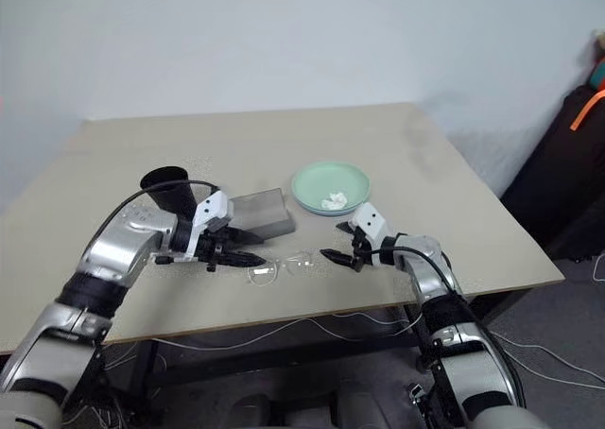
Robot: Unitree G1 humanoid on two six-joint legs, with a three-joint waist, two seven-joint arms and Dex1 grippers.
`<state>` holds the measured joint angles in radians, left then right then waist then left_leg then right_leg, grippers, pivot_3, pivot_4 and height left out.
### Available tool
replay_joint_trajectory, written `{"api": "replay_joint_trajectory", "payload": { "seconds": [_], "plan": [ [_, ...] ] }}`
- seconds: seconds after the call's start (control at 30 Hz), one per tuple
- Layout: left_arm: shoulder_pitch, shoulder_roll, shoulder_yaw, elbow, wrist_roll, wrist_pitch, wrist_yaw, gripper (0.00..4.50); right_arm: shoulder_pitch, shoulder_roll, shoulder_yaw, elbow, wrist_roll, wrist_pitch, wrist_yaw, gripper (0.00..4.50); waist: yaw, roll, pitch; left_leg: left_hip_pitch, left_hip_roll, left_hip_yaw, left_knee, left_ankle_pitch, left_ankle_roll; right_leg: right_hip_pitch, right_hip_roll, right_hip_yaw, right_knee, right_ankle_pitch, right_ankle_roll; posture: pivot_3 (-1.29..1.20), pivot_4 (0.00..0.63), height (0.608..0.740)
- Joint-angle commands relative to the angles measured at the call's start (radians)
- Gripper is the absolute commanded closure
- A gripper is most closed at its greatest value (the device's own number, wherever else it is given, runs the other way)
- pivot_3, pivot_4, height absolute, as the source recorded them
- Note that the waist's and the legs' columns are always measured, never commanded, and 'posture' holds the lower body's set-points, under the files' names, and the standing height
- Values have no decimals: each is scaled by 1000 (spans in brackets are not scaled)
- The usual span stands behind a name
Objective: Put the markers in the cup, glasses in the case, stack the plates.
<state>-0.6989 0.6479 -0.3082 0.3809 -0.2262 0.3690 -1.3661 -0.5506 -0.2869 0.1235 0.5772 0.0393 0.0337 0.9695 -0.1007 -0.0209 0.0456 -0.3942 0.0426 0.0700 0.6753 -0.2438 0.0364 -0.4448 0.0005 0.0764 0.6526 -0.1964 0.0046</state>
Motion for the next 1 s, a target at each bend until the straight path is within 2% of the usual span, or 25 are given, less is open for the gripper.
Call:
{"api": "replay_joint_trajectory", "payload": {
  "seconds": [0.03, 0.23, 0.47, 0.83, 1.0],
  "plan": [
    [-98, -15, -36, 110, 61, -72, -83, 1988, 11, 9, -18, -91, 33, 4, -37, 458, 0, 0, 0, 0, 0, 0, 0, 0, 0, 0, 0, 0, 0, 0, 0, 0, 0, 740],
    [-205, -81, -70, 276, 129, -146, -165, 1988, 61, 4, -29, -171, 56, 25, -71, 458, 0, 0, 0, 0, 0, 0, 0, 0, 0, 0, 0, 0, 0, 0, 0, 0, 0, 740],
    [-291, -189, -102, 471, 221, -238, -187, 1988, 141, -7, -37, -258, 70, 44, -119, 458, 2, -1, 1, -1, 0, 0, 0, 0, 0, 0, 0, 0, 0, 0, 1, 0, 0, 740],
    [-308, -237, -108, 589, 315, -321, -183, 1988, 166, -26, -39, -306, 83, 66, -149, 458, 1, -2, 1, -1, 0, 0, 1, 0, 0, -1, 0, 1, 1, 0, 1, 0, 0, 740],
    [-319, -240, -96, 623, 337, -346, -178, 1988, 183, -38, -44, -354, 124, 85, -108, 458, 2, -3, 2, -1, 0, 0, 1, 0, 0, -1, 0, 1, 1, 0, 1, 0, 0, 740]
  ]
}}
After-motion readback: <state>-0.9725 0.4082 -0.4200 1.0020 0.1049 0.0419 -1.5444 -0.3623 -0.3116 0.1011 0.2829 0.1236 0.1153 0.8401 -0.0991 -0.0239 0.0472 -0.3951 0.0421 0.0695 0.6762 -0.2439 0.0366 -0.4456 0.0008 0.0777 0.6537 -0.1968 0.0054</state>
